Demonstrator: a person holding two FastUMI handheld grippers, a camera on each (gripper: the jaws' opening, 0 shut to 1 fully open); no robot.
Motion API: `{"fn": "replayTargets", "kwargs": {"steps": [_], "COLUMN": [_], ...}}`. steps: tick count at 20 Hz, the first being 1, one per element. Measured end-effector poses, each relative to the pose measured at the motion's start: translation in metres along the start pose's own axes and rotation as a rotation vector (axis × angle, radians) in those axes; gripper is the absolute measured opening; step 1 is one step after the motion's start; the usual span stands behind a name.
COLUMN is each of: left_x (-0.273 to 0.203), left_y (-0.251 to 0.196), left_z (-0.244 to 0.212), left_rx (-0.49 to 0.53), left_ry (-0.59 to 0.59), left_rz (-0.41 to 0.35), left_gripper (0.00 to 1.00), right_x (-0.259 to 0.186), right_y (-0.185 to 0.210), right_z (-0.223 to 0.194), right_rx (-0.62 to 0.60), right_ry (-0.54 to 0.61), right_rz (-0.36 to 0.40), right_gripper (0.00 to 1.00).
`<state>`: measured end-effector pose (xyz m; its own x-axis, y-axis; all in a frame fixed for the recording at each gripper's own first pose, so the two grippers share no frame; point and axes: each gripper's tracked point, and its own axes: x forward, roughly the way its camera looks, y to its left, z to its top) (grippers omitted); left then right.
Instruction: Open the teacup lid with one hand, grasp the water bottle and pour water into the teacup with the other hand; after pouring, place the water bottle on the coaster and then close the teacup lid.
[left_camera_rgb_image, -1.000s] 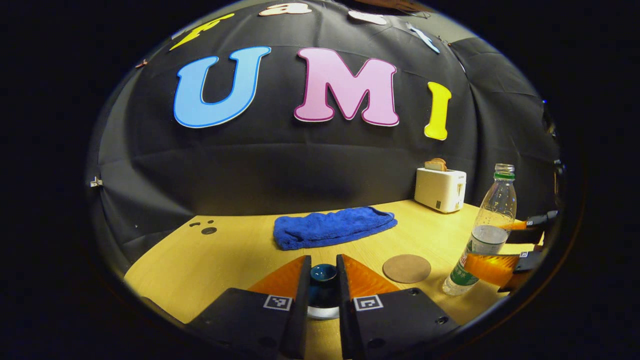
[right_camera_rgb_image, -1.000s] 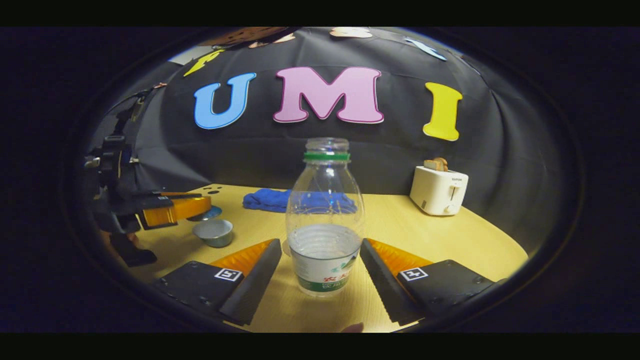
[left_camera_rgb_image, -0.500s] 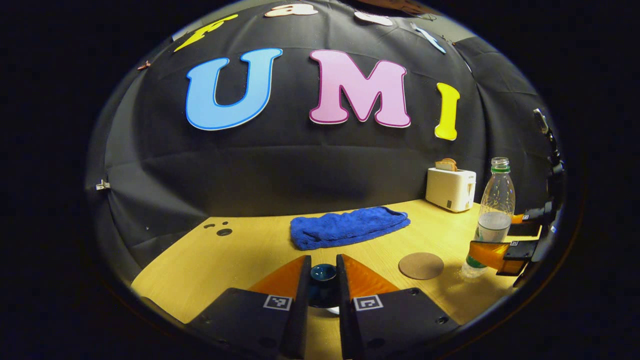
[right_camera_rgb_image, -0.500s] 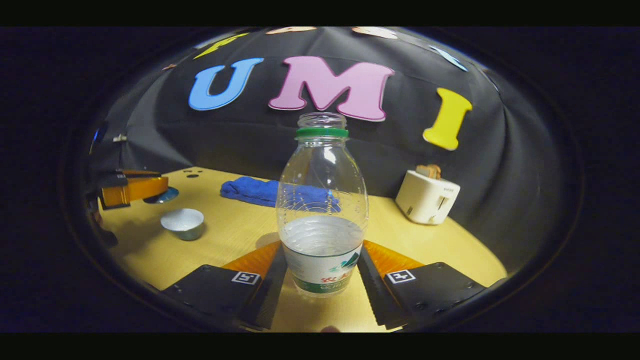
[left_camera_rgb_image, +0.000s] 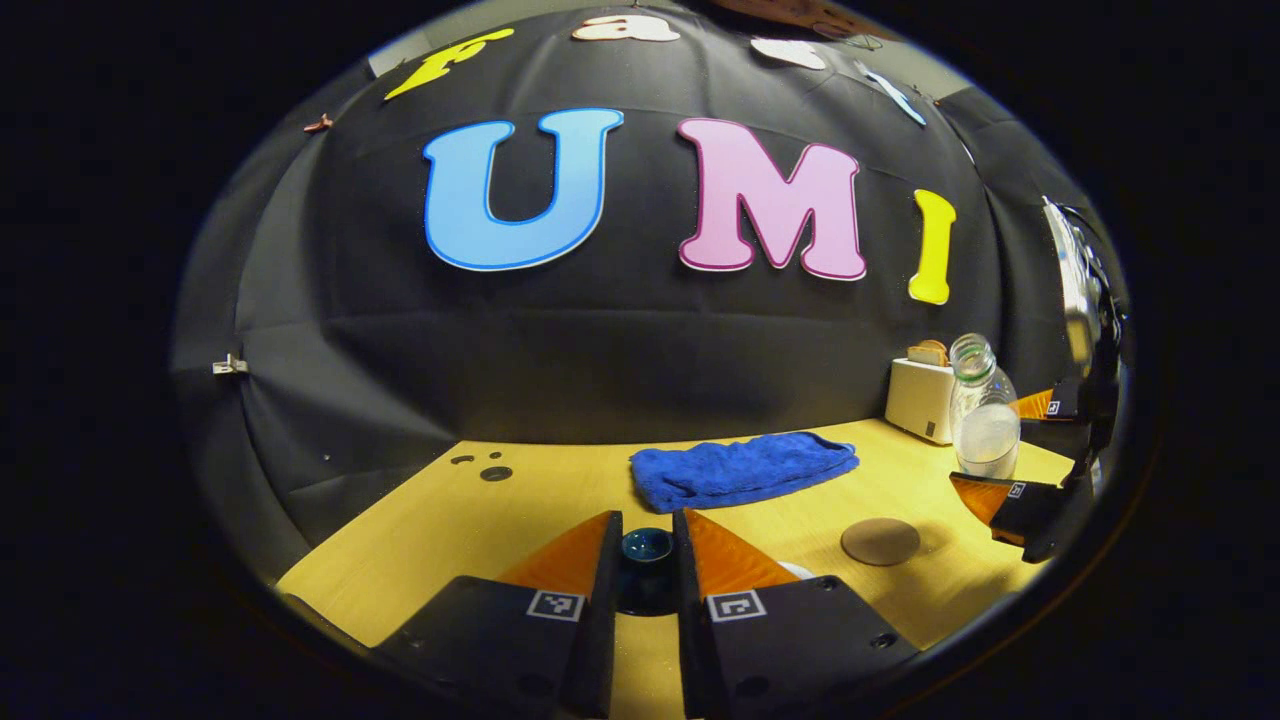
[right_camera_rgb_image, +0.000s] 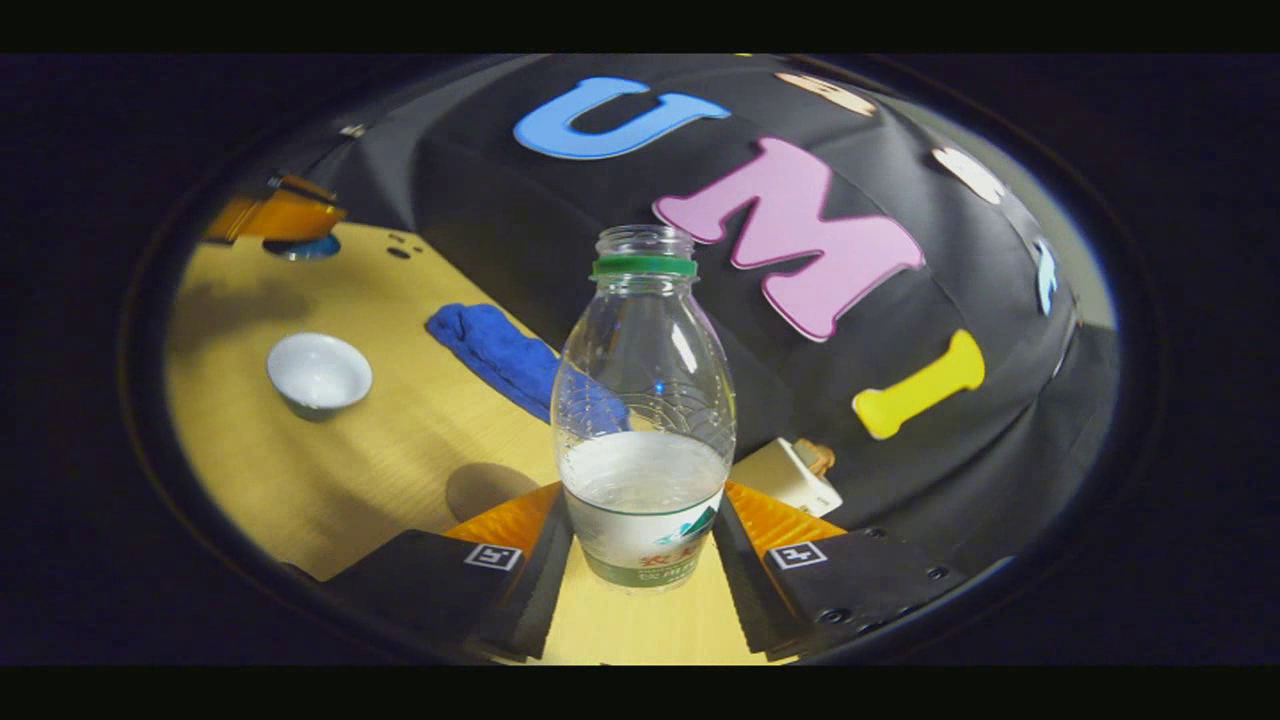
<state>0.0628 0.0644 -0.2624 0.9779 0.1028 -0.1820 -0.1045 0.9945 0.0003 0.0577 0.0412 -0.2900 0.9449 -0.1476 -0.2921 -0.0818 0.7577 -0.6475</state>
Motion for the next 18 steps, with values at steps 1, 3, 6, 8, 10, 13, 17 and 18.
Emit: {"fn": "replayTargets", "kwargs": {"steps": [1,3,6,8,10,13,17,18], "left_x": [-0.002,-0.007,-0.014,-0.018,-0.021,-0.023,-0.024,-0.024], "left_y": [0.006,0.017,0.03,0.037,0.043,0.052,0.059,0.06], "left_z": [0.0,-0.002,-0.004,-0.006,-0.007,-0.013,-0.016,-0.017], "left_rx": [-0.001,0.0,0.002,-0.006,-0.018,-0.032,-0.024,-0.025], "left_ry": [0.001,0.0,-0.003,-0.004,-0.003,0.001,0.004,0.007], "left_rz": [0.009,0.026,0.044,0.051,0.059,0.074,0.084,0.084], "left_gripper": [0.3,0.3,0.3,0.3,0.3,0.3,0.3,0.3], "right_x": [-0.001,-0.005,-0.01,-0.013,-0.008,-0.002,0.002,0.004], "right_y": [0.001,0.006,0.016,0.022,0.026,0.028,0.031,0.032], "right_z": [0.004,0.015,0.027,0.03,0.035,0.038,0.039,0.039], "right_rx": [-0.063,-0.17,-0.283,-0.327,-0.379,-0.468,-0.557,-0.576], "right_ry": [-0.008,-0.052,-0.095,-0.092,-0.085,-0.085,-0.086,-0.089], "right_rz": [-0.012,-0.021,-0.006,0.004,0.0,-0.02,-0.026,-0.025], "right_gripper": [0.75,0.75,0.74,0.71,0.74,0.74,0.74,0.74]}}
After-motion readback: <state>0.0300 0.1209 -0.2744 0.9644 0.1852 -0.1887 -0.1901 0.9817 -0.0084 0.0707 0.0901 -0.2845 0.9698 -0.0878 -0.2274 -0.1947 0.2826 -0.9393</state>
